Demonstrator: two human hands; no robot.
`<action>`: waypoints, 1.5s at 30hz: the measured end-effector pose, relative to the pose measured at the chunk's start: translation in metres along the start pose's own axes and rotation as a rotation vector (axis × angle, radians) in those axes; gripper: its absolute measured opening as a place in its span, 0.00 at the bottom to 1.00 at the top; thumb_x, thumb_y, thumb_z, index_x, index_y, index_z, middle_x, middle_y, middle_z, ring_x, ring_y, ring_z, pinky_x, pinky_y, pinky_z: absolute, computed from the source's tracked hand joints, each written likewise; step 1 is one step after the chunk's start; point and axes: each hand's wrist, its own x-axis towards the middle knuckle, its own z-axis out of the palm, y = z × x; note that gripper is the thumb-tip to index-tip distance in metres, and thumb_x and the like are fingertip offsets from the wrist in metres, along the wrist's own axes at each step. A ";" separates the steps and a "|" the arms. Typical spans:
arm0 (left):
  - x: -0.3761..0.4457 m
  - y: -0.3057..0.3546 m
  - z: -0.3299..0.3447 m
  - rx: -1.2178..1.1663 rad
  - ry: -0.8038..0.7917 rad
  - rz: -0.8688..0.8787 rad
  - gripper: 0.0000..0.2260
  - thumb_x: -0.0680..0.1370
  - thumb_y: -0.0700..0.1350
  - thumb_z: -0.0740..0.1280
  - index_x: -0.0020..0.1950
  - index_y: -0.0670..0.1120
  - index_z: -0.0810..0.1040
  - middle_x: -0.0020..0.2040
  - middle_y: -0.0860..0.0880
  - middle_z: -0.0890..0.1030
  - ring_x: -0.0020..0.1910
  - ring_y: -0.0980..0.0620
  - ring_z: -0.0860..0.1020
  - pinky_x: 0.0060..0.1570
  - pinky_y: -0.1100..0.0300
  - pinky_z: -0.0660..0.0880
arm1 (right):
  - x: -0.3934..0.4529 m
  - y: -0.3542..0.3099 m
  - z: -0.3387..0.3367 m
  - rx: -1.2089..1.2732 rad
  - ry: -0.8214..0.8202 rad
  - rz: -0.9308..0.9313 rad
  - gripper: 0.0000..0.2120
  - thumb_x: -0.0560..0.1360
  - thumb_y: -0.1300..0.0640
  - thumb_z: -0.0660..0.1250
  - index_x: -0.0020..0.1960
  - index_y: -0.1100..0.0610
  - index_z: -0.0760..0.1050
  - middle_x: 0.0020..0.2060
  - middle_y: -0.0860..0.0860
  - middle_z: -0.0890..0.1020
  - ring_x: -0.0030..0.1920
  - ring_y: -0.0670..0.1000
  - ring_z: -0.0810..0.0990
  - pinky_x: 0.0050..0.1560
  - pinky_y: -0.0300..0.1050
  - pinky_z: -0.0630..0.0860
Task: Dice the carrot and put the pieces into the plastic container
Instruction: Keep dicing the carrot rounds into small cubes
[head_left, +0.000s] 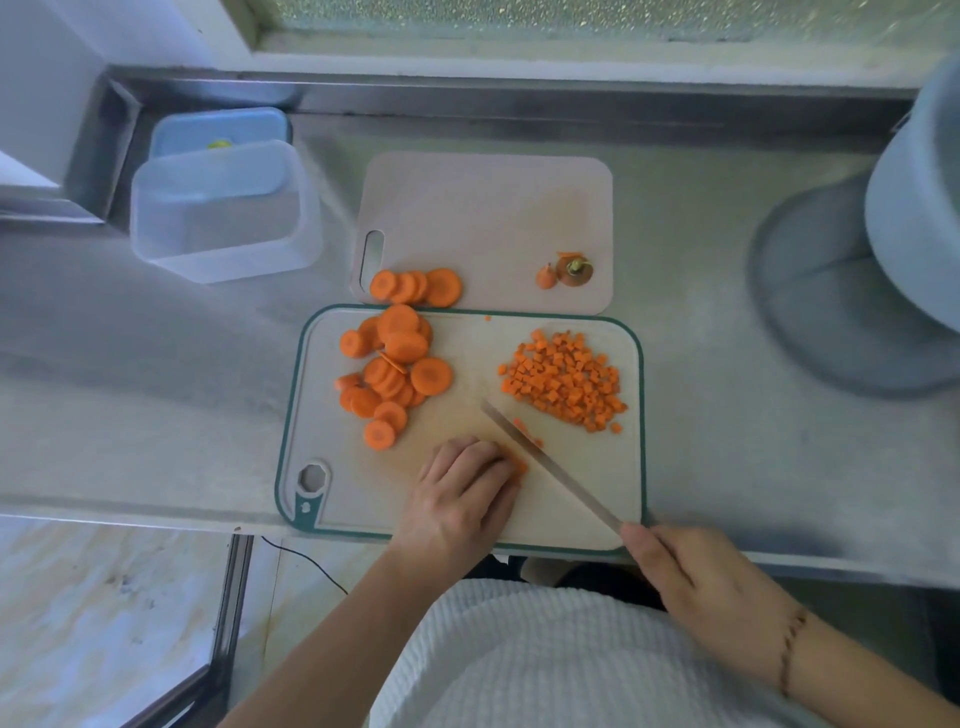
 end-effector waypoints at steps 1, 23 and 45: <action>-0.001 0.001 0.000 -0.006 0.002 -0.009 0.05 0.78 0.39 0.73 0.51 0.39 0.84 0.54 0.46 0.79 0.51 0.42 0.79 0.55 0.49 0.77 | -0.003 -0.001 0.000 -0.003 -0.003 -0.008 0.27 0.72 0.33 0.47 0.28 0.54 0.64 0.23 0.46 0.72 0.27 0.45 0.70 0.32 0.36 0.66; -0.005 -0.002 0.000 -0.074 0.034 -0.007 0.01 0.76 0.35 0.74 0.46 0.37 0.84 0.48 0.43 0.82 0.47 0.42 0.80 0.53 0.51 0.78 | -0.002 -0.004 -0.001 -0.046 -0.048 -0.031 0.26 0.73 0.35 0.48 0.28 0.54 0.61 0.21 0.46 0.67 0.26 0.46 0.66 0.32 0.38 0.64; -0.013 0.002 -0.010 -0.111 0.071 -0.074 0.02 0.73 0.32 0.75 0.44 0.37 0.84 0.47 0.44 0.83 0.48 0.45 0.80 0.53 0.52 0.78 | -0.004 -0.006 0.006 -0.045 -0.072 -0.022 0.27 0.73 0.33 0.47 0.28 0.54 0.60 0.21 0.46 0.67 0.25 0.46 0.66 0.31 0.37 0.63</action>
